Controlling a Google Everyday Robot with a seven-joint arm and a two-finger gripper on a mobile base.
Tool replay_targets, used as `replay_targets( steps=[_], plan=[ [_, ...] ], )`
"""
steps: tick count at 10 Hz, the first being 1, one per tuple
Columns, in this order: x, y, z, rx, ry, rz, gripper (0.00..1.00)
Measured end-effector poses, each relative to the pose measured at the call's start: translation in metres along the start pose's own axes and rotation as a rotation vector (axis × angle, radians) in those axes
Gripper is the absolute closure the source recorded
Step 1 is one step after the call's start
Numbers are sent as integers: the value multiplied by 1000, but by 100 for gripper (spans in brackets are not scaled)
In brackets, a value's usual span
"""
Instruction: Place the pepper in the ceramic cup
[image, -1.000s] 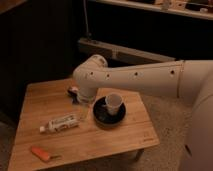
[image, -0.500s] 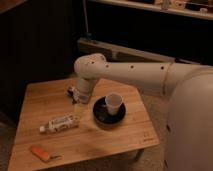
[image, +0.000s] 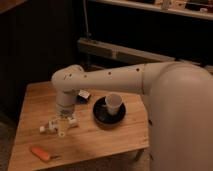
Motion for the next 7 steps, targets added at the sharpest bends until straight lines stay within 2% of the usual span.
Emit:
replay_targets(
  steps=[2, 4, 6, 7],
  plan=[
    [-4, 4, 16, -29, 1, -13, 20],
    [-14, 15, 24, -39, 14, -25, 20],
    [-32, 38, 36, -6, 70, -16, 20],
    [-41, 50, 45, 27, 125, -1, 20]
  ],
)
